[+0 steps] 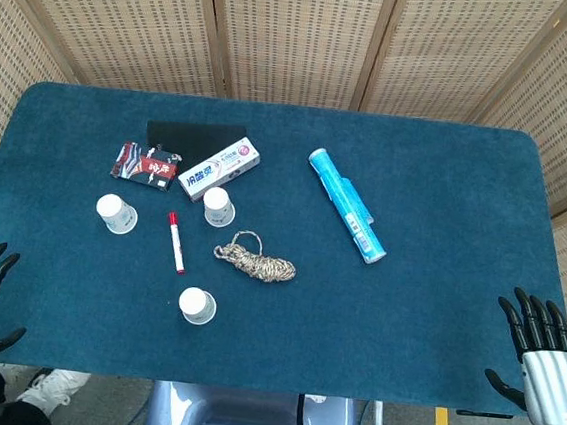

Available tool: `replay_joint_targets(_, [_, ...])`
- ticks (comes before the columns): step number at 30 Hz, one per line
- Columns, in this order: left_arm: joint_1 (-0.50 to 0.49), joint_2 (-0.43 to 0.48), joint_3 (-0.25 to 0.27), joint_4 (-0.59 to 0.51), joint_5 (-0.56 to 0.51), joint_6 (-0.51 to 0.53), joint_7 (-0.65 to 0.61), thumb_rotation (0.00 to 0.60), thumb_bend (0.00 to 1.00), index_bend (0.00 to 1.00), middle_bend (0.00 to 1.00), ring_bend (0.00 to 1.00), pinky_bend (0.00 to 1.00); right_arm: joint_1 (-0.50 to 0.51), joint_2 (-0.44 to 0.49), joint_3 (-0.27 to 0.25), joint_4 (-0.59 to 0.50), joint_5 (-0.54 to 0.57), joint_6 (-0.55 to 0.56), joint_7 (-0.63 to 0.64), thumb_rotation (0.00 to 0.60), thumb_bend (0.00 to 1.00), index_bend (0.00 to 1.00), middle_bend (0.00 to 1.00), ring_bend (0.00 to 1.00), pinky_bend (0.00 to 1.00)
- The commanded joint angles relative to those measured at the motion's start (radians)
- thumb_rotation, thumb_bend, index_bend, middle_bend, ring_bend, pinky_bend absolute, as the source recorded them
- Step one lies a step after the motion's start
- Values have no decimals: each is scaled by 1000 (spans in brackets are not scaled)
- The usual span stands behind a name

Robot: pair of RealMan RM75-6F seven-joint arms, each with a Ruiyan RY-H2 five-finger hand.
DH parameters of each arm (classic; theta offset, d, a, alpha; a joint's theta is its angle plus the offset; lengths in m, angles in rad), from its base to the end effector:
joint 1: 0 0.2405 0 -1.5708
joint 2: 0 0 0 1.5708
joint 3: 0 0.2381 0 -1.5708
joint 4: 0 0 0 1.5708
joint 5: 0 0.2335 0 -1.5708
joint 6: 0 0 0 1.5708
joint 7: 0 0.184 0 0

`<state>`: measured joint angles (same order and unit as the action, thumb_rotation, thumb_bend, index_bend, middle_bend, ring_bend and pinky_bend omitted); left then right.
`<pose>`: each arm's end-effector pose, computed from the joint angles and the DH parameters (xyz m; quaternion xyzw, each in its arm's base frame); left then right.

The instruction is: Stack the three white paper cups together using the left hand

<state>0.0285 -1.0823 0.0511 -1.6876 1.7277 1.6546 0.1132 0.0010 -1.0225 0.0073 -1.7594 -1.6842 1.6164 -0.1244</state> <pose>-0.2717 0.1623 0.1307 -0.6321 -0.3347 -0.4009 0.5725 -0.2621 -0.1845 0.1477 0.6241 -0.3255 0.4055 0.5832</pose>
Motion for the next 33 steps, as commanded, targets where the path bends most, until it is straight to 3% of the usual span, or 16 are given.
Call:
replay_joint_targets(1, [1, 0, 1, 0, 0, -1, 1, 600, 0, 0, 0, 0, 0, -1, 2, 1, -3, -1, 3, 10, 600, 0, 0, 0, 0, 0])
replay_joint_targets(8, [-19, -7, 4, 3, 13, -34, 6, 600, 0, 0, 0, 0, 0, -2, 8, 0, -10, 4, -2, 25, 600, 0, 0, 0, 0, 0])
replay_joint_targets(15, [-119, -28, -17, 6, 69, -147, 30, 600, 0, 0, 0, 0, 0, -4, 11, 3, -13, -2, 6, 37, 600, 0, 0, 0, 0, 0])
replay_joint_targets(23, [-379, -60, -100, -101, 91, -497, 200, 600, 0, 0, 0, 0, 14, 12, 12, 22, -18, 47, -29, 49, 600, 0, 0, 0, 0, 0])
replay_joint_targets(27, [-490, -116, -142, -81, 54, -630, 206, 600, 0, 4, 0, 18, 77, 22, 9, 33, -16, 80, -52, 45, 600, 0, 0, 0, 0, 0])
replay_joint_targets(33, [-596, -207, -157, 14, 34, -728, 206, 600, 0, 103, 58, 104, 160, 30, 5, 42, -8, 120, -77, 43, 600, 0, 0, 0, 0, 0])
